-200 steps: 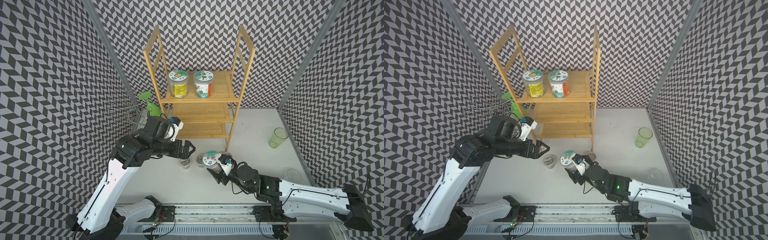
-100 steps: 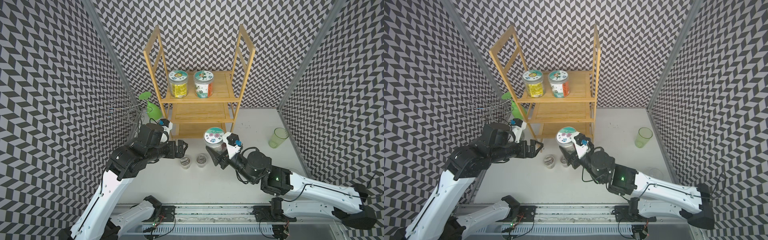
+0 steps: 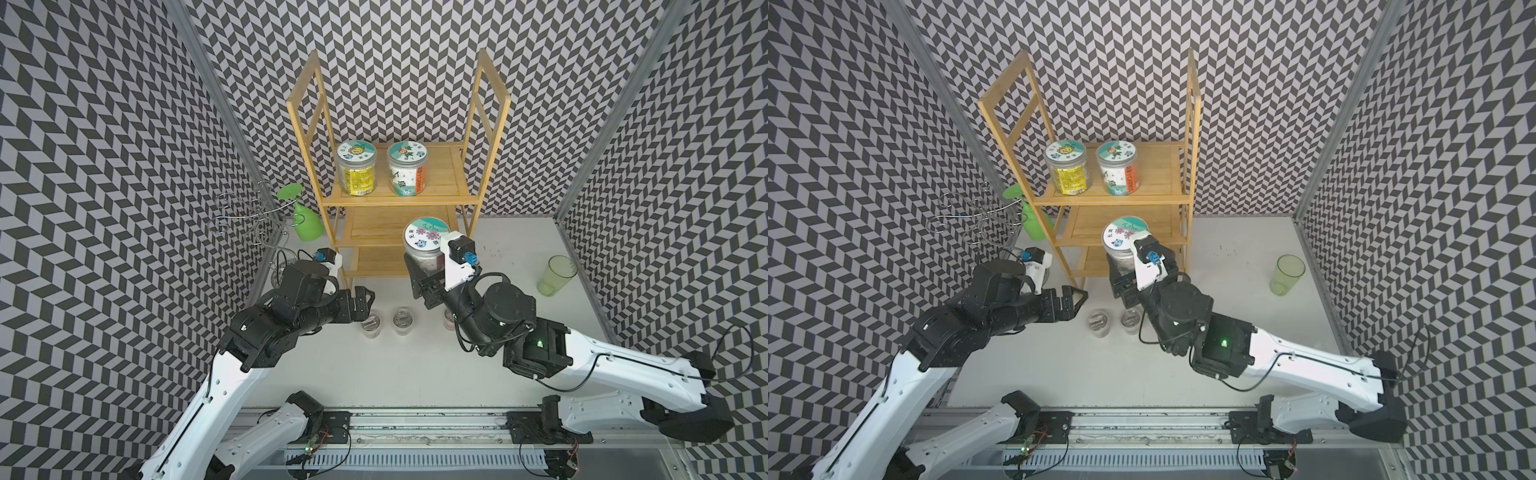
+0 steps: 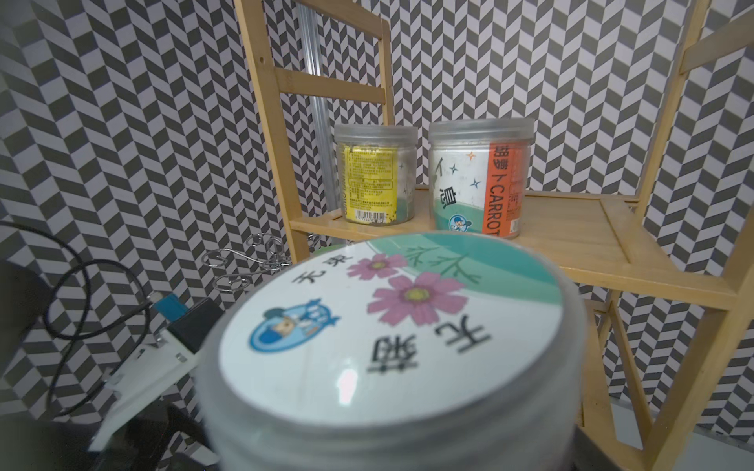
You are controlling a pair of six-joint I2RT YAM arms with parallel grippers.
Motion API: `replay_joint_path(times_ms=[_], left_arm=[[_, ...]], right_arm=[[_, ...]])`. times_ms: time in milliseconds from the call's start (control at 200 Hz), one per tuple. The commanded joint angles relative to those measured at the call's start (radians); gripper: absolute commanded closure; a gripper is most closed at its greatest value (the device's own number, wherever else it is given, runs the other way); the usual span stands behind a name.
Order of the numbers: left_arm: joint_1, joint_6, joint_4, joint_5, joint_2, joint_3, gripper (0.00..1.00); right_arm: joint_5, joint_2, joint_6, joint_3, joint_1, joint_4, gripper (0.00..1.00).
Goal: Place the seed container on the shelf
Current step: Place the seed jar on the shelf.
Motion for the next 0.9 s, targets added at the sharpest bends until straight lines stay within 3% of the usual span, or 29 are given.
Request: replay_joint_path(times_ms=[0,155,386,576,896], left_arm=[[0.008,0.006,0.048,-0.014,-0.022,-0.012,0.01],[0.012,0.021,0.062,-0.007,-0.027,-0.026,0.00],[0.022,0.056,0.077,0.007,-0.024,-0.032,0.00],[0.036,0.081,0.084,0.010,-0.021,-0.040,0.01],[0.043,0.084,0.103,0.023,-0.022,-0.055,0.00]], right_arm=[[0.091,0.026,-0.108,0.040,0.010,0.173,0.27],[0.128,0.081,-0.235,0.071,0.008,0.320,0.27],[0.143,0.136,-0.280,0.157,-0.027,0.361,0.26],[0.119,0.140,-0.230,0.223,-0.079,0.283,0.26],[-0.023,0.157,-0.064,0.320,-0.221,0.085,0.26]])
